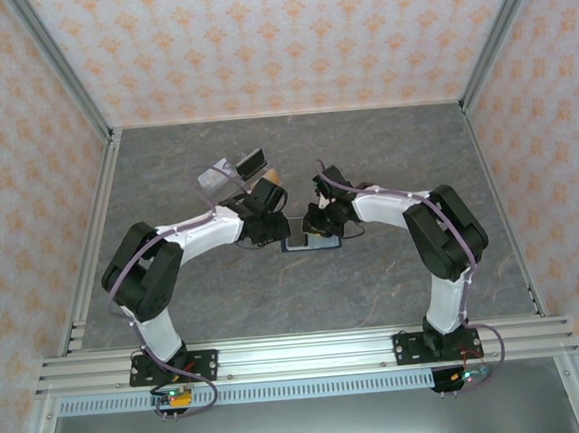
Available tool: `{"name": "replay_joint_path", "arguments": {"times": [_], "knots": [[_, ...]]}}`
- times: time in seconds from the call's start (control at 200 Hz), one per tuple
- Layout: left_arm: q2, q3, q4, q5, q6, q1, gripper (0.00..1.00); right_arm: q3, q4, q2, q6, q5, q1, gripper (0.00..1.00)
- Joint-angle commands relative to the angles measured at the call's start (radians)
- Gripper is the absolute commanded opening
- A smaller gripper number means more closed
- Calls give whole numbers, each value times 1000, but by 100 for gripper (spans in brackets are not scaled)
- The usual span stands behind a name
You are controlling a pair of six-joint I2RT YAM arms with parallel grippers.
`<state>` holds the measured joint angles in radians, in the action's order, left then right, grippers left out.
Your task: Take the credit cards out of the card holder
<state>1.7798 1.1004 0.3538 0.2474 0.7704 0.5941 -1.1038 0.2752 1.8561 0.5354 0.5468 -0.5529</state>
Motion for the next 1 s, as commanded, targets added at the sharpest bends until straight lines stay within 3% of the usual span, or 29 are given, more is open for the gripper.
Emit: {"name": "replay_joint_path", "arguments": {"times": [0.0, 0.345, 0.996], "knots": [[33, 41, -26, 10, 34, 6, 24, 5, 4, 10, 1, -2, 5, 19], [87, 65, 3, 17, 39, 6, 13, 29, -16, 3, -1, 24, 13, 16], [124, 46, 56, -3, 45, 6, 4, 53, -86, 10, 14, 99, 22, 17]]}}
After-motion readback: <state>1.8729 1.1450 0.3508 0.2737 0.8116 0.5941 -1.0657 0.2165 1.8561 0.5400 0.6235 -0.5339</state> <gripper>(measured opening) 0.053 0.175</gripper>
